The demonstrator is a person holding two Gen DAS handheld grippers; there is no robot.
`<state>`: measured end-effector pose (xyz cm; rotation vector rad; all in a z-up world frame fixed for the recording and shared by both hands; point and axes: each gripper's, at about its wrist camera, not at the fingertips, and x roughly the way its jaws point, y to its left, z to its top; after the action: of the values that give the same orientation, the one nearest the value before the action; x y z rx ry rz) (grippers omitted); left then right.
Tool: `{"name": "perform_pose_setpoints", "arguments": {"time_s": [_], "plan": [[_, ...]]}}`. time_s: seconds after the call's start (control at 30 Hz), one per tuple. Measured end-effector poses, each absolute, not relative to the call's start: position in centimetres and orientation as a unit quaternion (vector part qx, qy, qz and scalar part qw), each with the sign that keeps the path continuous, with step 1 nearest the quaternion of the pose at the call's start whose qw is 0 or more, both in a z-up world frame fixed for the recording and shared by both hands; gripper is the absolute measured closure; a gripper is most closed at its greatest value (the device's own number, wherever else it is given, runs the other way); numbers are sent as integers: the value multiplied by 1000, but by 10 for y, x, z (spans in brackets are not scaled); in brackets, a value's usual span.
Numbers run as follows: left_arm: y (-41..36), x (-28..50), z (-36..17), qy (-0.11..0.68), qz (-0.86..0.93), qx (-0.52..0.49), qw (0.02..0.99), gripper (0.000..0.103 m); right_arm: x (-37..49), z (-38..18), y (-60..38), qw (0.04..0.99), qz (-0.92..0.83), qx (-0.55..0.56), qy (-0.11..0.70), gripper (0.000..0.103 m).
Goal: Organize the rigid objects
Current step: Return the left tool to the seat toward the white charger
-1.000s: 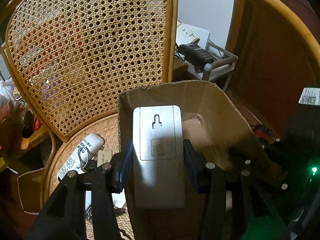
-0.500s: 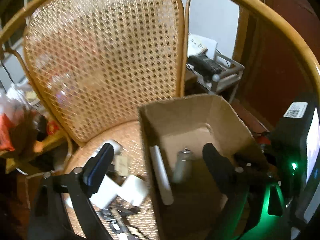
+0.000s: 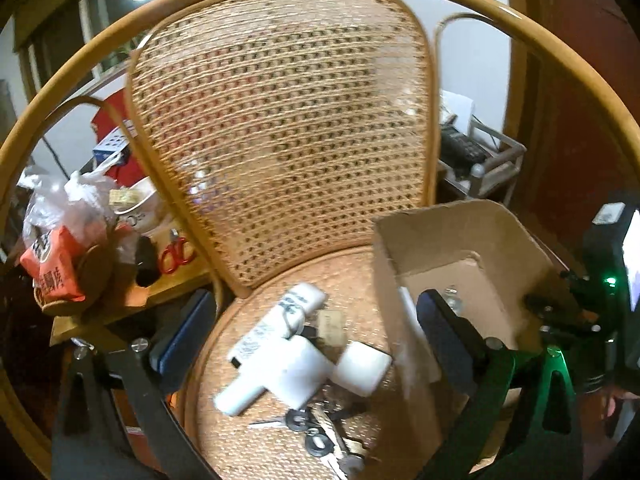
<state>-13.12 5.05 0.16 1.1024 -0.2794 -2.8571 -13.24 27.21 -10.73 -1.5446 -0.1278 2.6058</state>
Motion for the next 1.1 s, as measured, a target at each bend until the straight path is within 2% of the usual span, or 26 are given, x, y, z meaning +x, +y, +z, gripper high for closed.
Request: {"name": "perform_pose_setpoints", "arguments": {"time_s": [0.4,0.7,1.1], "plan": [[-3,-142,-15,-27,-916,396,63,3,-134,-107,272,56,858,-509,-43,95],[-14,-168,-54,-49,-887,454,70,3,-133,-107,271,57,858,-509,-44,95],[-22,-186,-94,-38,-864,499,53,5,-134,-107,270,57,858,-509,-42,95]]}}
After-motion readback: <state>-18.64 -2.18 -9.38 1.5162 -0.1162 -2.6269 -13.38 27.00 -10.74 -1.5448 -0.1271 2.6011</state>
